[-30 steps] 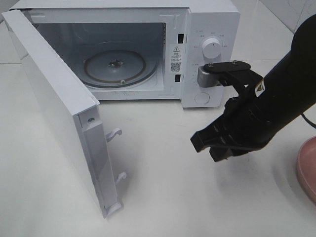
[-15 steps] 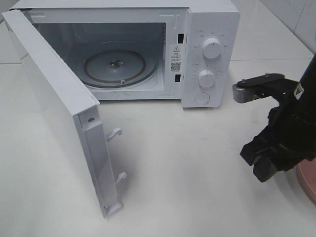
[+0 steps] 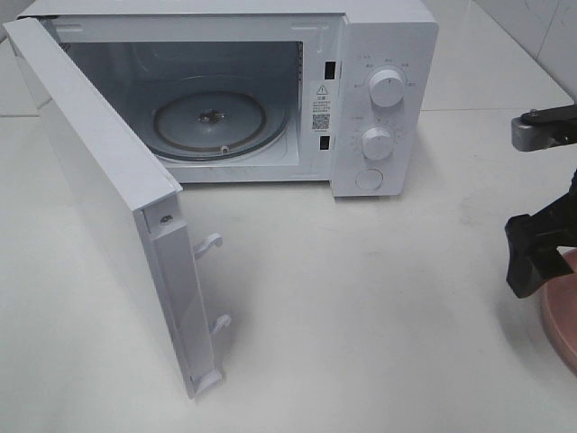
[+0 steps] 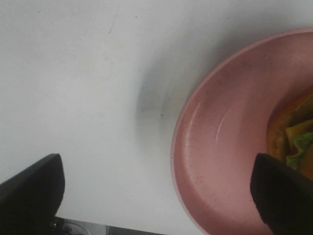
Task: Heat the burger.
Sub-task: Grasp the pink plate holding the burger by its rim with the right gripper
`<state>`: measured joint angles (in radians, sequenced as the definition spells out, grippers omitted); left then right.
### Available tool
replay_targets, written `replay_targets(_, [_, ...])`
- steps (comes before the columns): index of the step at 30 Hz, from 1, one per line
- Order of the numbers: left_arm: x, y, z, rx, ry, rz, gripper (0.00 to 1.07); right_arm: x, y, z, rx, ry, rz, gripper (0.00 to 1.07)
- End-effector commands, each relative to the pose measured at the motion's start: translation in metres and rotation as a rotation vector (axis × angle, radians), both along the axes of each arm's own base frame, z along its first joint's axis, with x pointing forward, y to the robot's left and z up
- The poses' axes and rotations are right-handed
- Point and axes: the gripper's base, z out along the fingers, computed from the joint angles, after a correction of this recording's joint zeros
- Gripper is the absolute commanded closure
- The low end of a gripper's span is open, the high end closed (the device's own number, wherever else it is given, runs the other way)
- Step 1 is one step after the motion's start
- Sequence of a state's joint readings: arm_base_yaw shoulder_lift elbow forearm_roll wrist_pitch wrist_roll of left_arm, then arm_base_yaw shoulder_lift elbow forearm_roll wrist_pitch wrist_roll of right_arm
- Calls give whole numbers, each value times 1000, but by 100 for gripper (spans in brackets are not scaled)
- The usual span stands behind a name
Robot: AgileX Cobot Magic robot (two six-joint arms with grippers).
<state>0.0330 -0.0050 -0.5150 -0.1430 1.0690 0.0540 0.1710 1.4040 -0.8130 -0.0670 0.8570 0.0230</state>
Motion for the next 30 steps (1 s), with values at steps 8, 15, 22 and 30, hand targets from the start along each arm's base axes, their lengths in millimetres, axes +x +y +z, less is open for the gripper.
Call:
replay_targets(8, [-1,-1,0,-10,-9,2,7,15,-10,-20,-24,27,-76,11])
replay_targets(15, [-1,-1,0,-10,-9,2,7,25,-13,-39,-65,54,-94,14])
replay_targets(22, [-1,-1,0,-10,-9,2,7,29,-12,-54,-71,94,-90,15])
replay_targets(30, [-1,-1,0,-9,-9,2,7,28,-22,-75,-64,122,-123,17])
